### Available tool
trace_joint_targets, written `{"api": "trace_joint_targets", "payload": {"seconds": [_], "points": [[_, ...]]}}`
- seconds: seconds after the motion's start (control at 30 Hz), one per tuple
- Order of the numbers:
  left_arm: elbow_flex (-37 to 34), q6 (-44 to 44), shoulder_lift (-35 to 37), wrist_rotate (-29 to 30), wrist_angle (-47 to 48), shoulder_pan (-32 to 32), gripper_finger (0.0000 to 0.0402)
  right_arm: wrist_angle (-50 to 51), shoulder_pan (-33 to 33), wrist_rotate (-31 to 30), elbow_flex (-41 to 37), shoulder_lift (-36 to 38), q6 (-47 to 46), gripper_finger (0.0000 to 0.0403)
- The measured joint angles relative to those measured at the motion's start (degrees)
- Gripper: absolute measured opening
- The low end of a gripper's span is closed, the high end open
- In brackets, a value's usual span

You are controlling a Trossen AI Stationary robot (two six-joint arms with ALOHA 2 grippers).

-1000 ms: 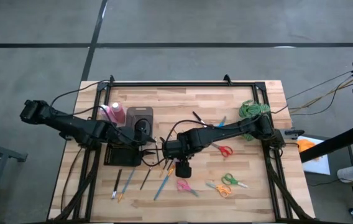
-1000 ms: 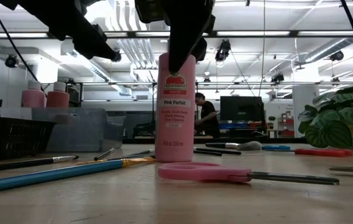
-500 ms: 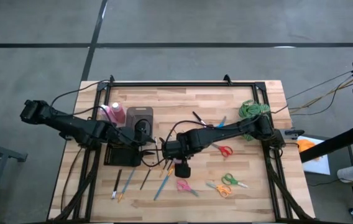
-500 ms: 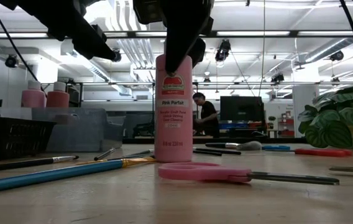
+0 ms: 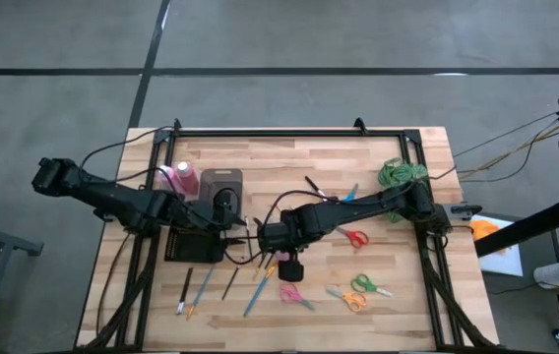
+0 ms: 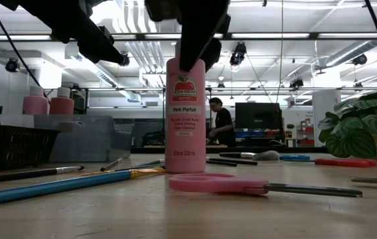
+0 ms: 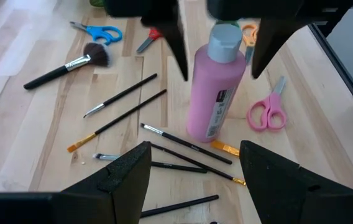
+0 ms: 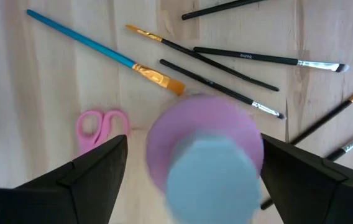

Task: Pick & Place Paint Supplies
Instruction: Put the right light pink bottle into the white bin

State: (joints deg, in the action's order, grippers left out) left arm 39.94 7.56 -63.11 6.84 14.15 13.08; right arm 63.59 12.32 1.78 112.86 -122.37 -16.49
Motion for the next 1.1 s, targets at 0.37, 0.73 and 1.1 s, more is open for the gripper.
{"api": "trace_joint_targets", "payload": {"seconds": [0.37,0.73,1.1], "points": [[0.00,0.13,0.00,0.01,0.26,0.00,0.0245,2.61,3.04,-5.26,-0.09,8.54,0.00,0.0341],[0.00,-0.07,0.00,0.01,0.33,-0.04,0.0245,-4.13,13.41,-19.97,-11.83,21.49,-4.51,0.0340],[0.00,-0.07,0.00,0.02,0.75,-0.04,0.0245,-17.77,22.72,-33.09,-35.87,36.80,-12.80,0.0340]]}}
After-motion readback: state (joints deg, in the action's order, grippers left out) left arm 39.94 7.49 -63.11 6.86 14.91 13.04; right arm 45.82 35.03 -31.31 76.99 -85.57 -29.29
